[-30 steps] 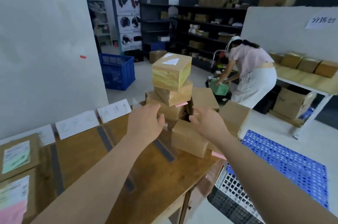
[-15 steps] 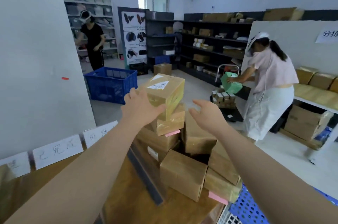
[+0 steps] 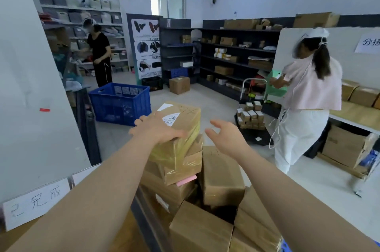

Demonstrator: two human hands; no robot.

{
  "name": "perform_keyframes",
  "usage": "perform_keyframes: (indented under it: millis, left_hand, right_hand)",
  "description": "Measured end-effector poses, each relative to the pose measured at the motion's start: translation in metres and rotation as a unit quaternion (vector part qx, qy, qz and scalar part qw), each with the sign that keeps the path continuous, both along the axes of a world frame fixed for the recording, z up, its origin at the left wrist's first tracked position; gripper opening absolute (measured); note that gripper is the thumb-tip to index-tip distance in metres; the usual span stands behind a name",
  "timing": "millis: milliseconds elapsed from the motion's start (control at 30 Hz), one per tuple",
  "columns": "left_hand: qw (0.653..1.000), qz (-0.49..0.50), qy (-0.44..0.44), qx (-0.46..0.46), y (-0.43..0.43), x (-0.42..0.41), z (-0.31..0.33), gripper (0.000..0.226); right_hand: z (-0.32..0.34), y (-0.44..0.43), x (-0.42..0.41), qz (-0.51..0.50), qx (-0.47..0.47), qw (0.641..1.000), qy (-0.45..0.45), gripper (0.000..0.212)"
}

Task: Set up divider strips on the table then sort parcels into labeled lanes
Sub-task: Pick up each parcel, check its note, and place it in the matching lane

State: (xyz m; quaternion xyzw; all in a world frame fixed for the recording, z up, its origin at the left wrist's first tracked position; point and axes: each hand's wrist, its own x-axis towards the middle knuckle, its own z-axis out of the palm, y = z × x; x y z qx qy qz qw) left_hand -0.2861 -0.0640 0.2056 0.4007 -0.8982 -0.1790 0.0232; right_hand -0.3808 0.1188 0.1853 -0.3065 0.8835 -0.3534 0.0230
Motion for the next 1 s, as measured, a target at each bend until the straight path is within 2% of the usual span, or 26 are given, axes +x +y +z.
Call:
perform_keyframes:
  millis: [167, 300, 433, 600, 667, 733, 833, 900, 1000]
  left_hand:
    - [0.998, 0.007, 0.053, -0.035, 0.009, 0.006, -0.009, 0.128]
    - [0.986, -0.020, 0.138, -0.088, 0.028, 0.032, -0.027, 0.126]
    - [0.961, -0.092, 0.227, -0.131, 0.060, 0.067, -0.047, 0.123]
    - [0.948, -0.147, 0.231, -0.162, 0.101, 0.096, -0.072, 0.128]
    - [0.951, -0.140, 0.220, -0.164, 0.114, 0.105, -0.083, 0.133]
    - [0.961, -0.095, 0.220, -0.137, 0.127, 0.113, -0.094, 0.137]
    - [0.952, 0.094, 0.287, -0.049, 0.149, 0.123, -0.110, 0.132]
    - [0.914, 0.230, 0.332, 0.040, 0.164, 0.128, -0.118, 0.130]
    - [0.841, 0.294, 0.388, 0.234, 0.182, 0.132, -0.123, 0.130]
  right_hand:
    - [0.004, -0.002, -0.028, 0.017, -0.039, 0.998, -0.044, 0.061]
    - [0.019, 0.005, -0.044, 0.061, -0.085, 0.981, -0.165, 0.078]
    - [0.030, 0.017, -0.053, 0.160, -0.044, 0.945, -0.282, 0.061]
    - [0.007, 0.029, -0.049, 0.239, -0.021, 0.913, -0.330, 0.060]
    - [-0.005, 0.035, -0.044, 0.255, -0.044, 0.895, -0.362, 0.077]
    - [-0.017, 0.042, -0.038, 0.258, -0.075, 0.885, -0.379, 0.093]
    - [-0.035, 0.057, -0.024, 0.272, -0.124, 0.874, -0.384, 0.092]
    - [-0.046, 0.066, -0.013, 0.285, -0.177, 0.858, -0.388, 0.095]
    - [-0.056, 0.072, 0.003, 0.320, -0.162, 0.891, -0.280, 0.114]
